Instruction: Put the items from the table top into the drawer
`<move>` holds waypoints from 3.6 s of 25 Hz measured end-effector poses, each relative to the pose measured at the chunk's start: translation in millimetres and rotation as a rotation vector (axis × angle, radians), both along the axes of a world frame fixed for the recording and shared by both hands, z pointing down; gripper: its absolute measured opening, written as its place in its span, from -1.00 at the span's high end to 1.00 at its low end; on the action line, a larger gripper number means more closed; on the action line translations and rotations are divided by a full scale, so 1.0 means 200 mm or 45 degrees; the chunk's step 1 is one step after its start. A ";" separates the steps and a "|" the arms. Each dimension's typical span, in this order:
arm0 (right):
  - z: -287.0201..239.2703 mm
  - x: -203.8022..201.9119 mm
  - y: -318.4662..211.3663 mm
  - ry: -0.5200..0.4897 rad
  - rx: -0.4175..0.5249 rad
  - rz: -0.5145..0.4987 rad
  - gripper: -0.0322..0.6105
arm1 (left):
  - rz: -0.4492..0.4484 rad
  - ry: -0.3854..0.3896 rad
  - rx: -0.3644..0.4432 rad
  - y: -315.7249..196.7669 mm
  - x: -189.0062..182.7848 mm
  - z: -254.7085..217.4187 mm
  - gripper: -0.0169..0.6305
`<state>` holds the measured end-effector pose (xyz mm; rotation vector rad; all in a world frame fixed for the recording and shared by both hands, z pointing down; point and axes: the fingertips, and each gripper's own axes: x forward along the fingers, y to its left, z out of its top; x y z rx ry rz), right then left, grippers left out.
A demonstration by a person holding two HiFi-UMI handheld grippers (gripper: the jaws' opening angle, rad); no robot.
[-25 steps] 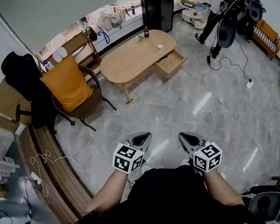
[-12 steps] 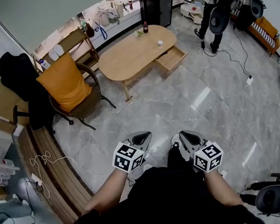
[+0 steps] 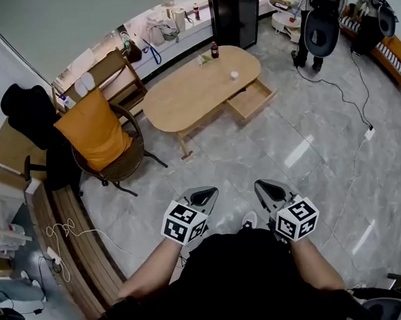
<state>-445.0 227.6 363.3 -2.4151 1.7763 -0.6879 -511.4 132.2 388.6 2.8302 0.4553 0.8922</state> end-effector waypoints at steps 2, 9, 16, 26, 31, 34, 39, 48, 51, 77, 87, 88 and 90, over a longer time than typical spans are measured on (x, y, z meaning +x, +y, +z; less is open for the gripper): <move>-0.03 0.15 0.06 0.012 0.009 0.001 0.89 | -0.005 0.018 0.001 0.03 0.17 -0.04 0.93; -0.02 0.60 0.35 0.022 -0.013 0.048 0.89 | 0.036 0.039 -0.009 0.27 0.70 -0.08 0.93; 0.06 0.82 0.47 -0.047 -0.013 0.107 0.89 | 0.056 -0.029 0.004 0.31 0.93 0.00 0.93; 0.16 1.21 0.48 -0.091 -0.056 0.197 0.89 | 0.058 -0.048 -0.014 0.19 1.40 0.09 0.93; 0.15 1.51 0.33 -0.084 -0.091 0.182 0.89 | 0.054 -0.018 -0.034 0.06 1.73 0.06 0.93; 0.08 1.73 0.14 -0.042 -0.081 0.134 0.89 | 0.035 -0.017 -0.045 -0.07 1.95 0.07 0.93; 0.05 2.01 -0.17 0.024 -0.129 -0.020 0.89 | 0.003 -0.003 -0.053 -0.31 2.28 0.10 0.93; 0.13 2.50 -0.60 0.011 -0.176 -0.134 0.89 | -0.177 -0.049 -0.028 -0.82 2.55 0.19 0.93; 0.24 2.64 -0.71 0.016 -0.238 -0.212 0.89 | -0.231 -0.075 -0.038 -0.91 2.61 0.23 0.93; 1.99 3.74 -1.70 0.298 -0.978 -1.327 0.44 | -1.192 -0.567 -0.220 -1.20 3.15 1.00 0.93; 2.53 3.71 -1.99 0.461 -1.114 -1.447 0.06 | -1.281 -0.649 -0.346 -0.93 3.14 1.21 0.93; 2.57 3.71 -2.00 0.469 -1.130 -1.442 0.06 | -1.280 -0.642 -0.357 -0.90 3.15 1.22 0.93; 2.60 3.72 -2.00 0.482 -1.147 -1.426 0.05 | -1.282 -0.626 -0.378 -0.86 3.16 1.23 0.93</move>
